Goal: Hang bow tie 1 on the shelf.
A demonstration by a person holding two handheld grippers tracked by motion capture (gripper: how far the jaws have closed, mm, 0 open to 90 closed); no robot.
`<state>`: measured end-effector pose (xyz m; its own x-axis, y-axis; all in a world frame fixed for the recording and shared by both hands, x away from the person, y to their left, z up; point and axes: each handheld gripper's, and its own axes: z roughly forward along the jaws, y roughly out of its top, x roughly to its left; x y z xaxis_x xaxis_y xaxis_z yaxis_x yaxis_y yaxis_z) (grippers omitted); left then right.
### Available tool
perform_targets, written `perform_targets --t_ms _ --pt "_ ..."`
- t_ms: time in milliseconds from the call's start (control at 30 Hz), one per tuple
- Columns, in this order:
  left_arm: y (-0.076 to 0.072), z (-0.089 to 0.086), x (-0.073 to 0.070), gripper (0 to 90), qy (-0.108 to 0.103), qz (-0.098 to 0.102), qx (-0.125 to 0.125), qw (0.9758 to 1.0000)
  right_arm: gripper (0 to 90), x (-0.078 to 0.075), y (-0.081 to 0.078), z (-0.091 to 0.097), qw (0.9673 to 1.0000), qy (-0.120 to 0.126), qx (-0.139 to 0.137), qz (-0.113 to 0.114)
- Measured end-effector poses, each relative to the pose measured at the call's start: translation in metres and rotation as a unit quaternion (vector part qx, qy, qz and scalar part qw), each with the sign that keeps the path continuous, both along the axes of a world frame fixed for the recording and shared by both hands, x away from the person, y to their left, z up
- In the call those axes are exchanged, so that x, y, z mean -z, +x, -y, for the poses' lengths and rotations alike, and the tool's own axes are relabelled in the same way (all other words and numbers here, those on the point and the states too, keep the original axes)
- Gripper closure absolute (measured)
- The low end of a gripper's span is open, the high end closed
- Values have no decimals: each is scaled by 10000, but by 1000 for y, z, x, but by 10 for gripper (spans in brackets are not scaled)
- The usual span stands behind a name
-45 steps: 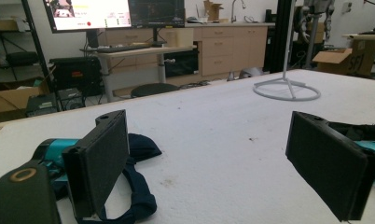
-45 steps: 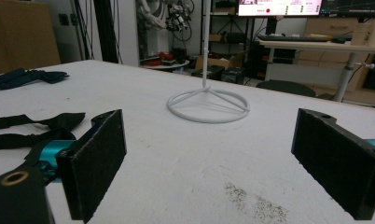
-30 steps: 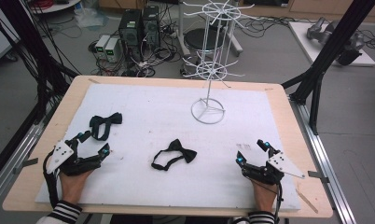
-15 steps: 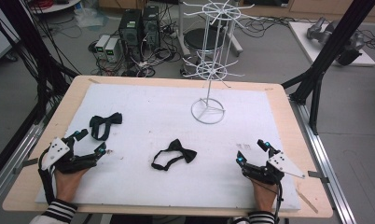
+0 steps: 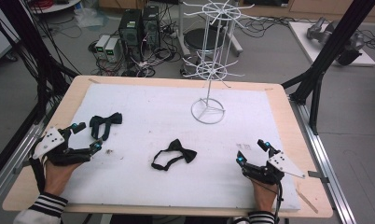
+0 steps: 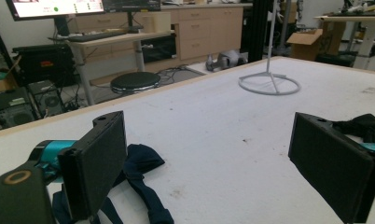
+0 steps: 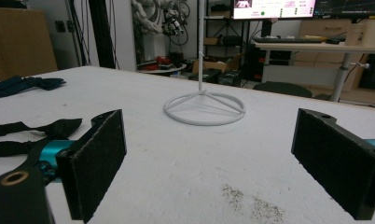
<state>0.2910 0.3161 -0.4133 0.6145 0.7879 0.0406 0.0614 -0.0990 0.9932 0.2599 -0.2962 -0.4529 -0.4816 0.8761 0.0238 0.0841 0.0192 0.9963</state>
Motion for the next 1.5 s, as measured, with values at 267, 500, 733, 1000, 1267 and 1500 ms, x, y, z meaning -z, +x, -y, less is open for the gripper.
perform_targets --t_ms 267,500,733,1000,1267,1500 --pt "11 -4 -18 120 286 -177 257 9991 95 0 0 0 10000 1 3 0" --pt "25 -8 -33 120 463 -295 358 9979 95 0 0 0 10000 2 2 -6" --pt "38 -11 -45 120 673 -421 511 9955 95 0 0 0 10000 -2 2 3" --pt "52 -17 -51 121 812 -605 607 9930 95 0 0 0 10000 -23 -4 20" --pt "65 -22 -56 121 1127 -780 694 9881 95 0 0 0 10000 -13 3 3" --pt "75 -26 -60 122 1331 -914 729 9842 95 0 0 0 10000 -22 9 1"
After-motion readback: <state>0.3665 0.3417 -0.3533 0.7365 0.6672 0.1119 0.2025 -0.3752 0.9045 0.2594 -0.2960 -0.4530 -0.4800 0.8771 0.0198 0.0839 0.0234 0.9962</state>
